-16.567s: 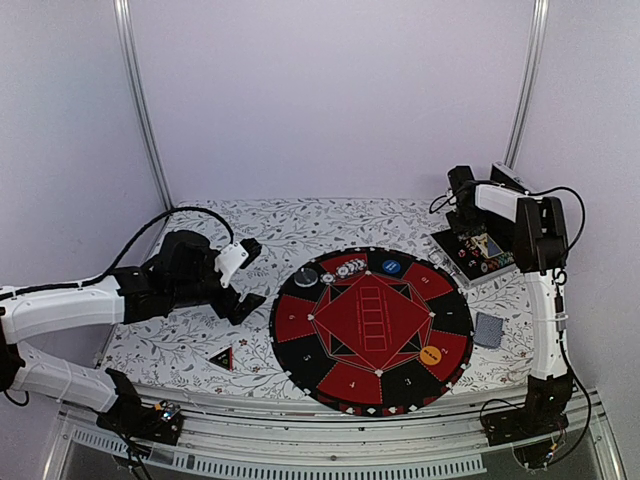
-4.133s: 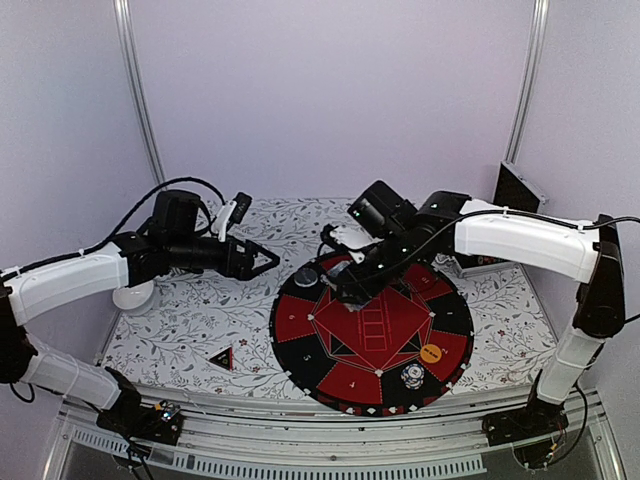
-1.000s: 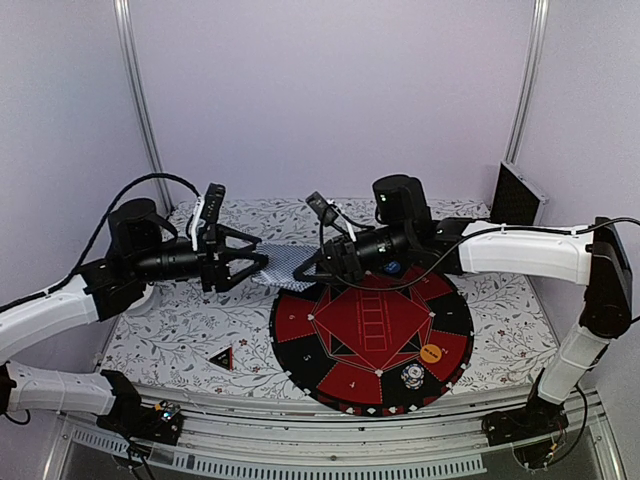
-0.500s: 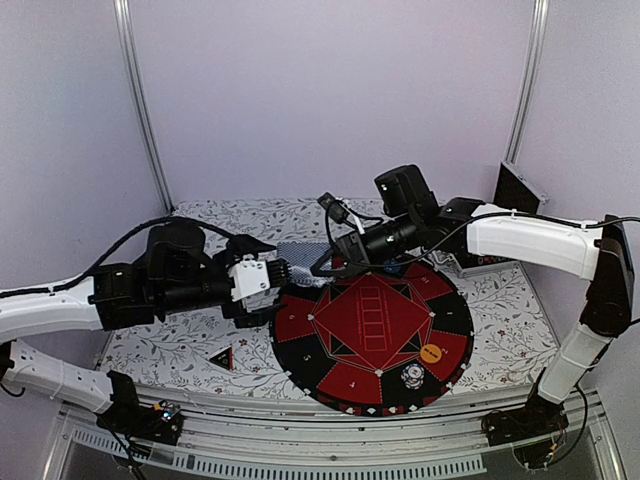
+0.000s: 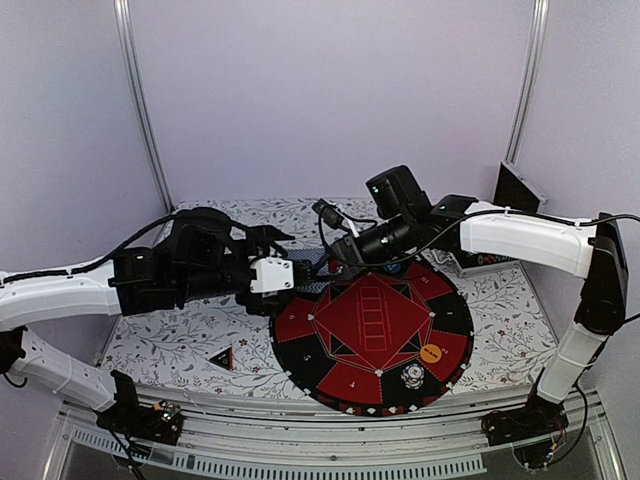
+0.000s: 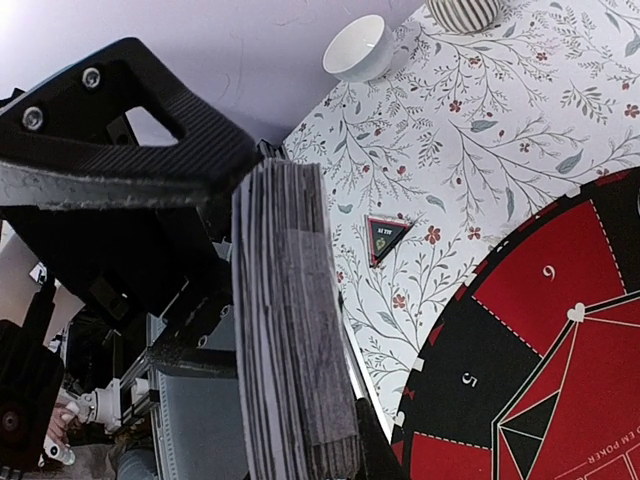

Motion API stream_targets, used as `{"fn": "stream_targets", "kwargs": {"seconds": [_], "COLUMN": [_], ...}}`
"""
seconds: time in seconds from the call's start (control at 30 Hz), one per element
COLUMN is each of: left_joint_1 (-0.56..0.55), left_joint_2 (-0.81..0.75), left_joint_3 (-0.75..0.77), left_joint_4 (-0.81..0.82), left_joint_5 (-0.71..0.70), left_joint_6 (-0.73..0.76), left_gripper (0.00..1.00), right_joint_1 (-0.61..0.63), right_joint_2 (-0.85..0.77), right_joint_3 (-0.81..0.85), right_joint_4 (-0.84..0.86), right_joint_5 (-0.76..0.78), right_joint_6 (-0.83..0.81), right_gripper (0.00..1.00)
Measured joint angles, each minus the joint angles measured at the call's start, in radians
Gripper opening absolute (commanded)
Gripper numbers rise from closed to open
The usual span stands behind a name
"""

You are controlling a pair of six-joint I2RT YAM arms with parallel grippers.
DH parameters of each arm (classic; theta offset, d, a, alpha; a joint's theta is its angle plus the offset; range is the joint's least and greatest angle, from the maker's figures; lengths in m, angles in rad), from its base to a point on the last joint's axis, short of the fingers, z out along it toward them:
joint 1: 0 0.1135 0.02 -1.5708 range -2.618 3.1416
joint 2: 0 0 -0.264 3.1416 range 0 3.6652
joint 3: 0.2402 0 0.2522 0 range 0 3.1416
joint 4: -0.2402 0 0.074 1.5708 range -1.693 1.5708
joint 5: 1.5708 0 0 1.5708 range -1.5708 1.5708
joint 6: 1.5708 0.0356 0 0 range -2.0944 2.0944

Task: Distribute texas hold em gaming equipment
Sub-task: Pass from the right arm to the left

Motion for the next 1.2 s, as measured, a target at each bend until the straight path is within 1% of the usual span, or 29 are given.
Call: {"fn": "stream_targets", "kwargs": {"seconds": [0.1, 0.23, 0.47, 0.57, 0.7, 0.77, 0.83, 1.0, 1.13, 1.2], "left_joint_1": [0.003, 0.013, 0.032, 0.035, 0.036, 0.036, 0.036, 0.039, 0.045, 0.046], "left_joint_2": [0.006, 0.044, 0.097, 0.101, 0.099, 0.099, 0.098, 0.098, 0.098, 0.098], "left_joint_3": [0.026, 0.053, 0.056, 0.057, 0.057, 0.057, 0.057, 0.057, 0.057, 0.057], "left_joint_4": [-0.007, -0.011, -0.030, -0.035, -0.037, -0.038, -0.038, -0.038, -0.036, -0.035], "left_joint_5": [0.045, 0.059, 0.051, 0.049, 0.050, 0.051, 0.053, 0.049, 0.042, 0.036], "left_joint_6": [-0.025, -0.042, -0.060, -0.063, -0.066, -0.066, -0.066, -0.079, -0.087, -0.089], "left_gripper": [0.98, 0.96, 0.83, 0.75, 0.69, 0.66, 0.65, 0.64, 0.63, 0.63], "right_joint_1": [0.006, 0.011, 0.019, 0.019, 0.018, 0.017, 0.015, 0.016, 0.019, 0.021], "right_joint_2": [0.002, 0.020, 0.031, 0.031, 0.032, 0.034, 0.034, 0.034, 0.034, 0.036], "right_joint_3": [0.016, 0.035, 0.037, 0.039, 0.045, 0.046, 0.048, 0.053, 0.056, 0.059], "right_joint_4": [-0.004, -0.005, -0.008, -0.008, -0.010, -0.013, -0.017, -0.013, -0.008, -0.005], "right_joint_5": [-0.005, -0.011, -0.027, -0.030, -0.028, -0.026, -0.024, -0.021, -0.017, -0.010], "right_joint_6": [0.002, 0.002, 0.002, 0.002, 0.001, 0.002, 0.003, 0.001, 0.010, 0.014], "right_gripper": [0.02, 0.02, 0.02, 0.02, 0.04, 0.12, 0.22, 0.37, 0.53, 0.58]}}
